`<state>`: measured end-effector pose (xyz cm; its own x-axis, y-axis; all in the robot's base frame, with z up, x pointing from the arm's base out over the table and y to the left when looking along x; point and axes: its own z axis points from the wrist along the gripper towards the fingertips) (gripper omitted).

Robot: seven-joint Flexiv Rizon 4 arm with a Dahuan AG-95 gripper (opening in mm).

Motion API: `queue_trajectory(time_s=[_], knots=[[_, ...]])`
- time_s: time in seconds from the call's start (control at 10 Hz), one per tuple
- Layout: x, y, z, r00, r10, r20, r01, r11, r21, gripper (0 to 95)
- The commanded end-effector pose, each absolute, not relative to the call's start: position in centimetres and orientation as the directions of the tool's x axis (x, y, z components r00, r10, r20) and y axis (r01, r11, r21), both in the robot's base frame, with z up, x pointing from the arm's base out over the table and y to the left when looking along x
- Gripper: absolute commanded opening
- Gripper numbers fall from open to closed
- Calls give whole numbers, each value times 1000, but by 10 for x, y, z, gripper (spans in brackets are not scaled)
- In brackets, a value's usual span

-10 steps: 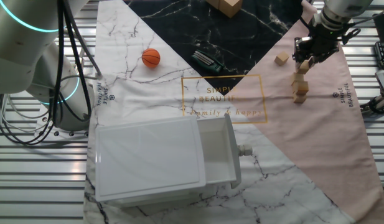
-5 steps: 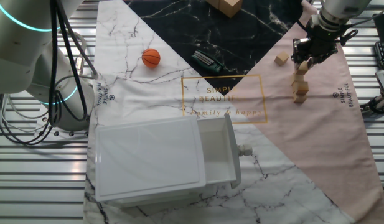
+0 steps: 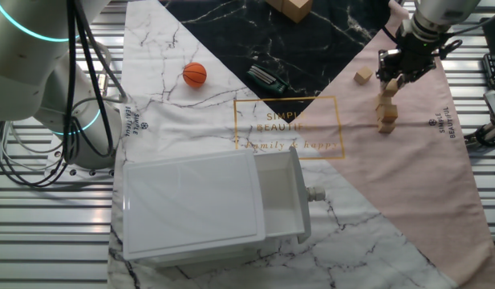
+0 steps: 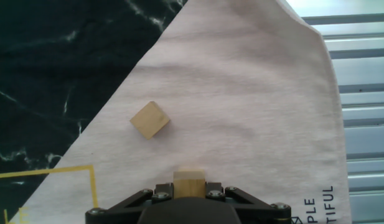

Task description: Stack the blocks into a pyramid shape

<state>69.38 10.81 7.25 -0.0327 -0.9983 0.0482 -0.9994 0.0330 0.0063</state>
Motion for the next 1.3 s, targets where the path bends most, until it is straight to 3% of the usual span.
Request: queue_trajectory(time_s=[0.1, 1.3], knots=[[695, 107, 71, -37, -998, 43, -999, 37, 3, 0], [697, 101, 68, -17, -1000, 23, -1000, 17, 0, 0]])
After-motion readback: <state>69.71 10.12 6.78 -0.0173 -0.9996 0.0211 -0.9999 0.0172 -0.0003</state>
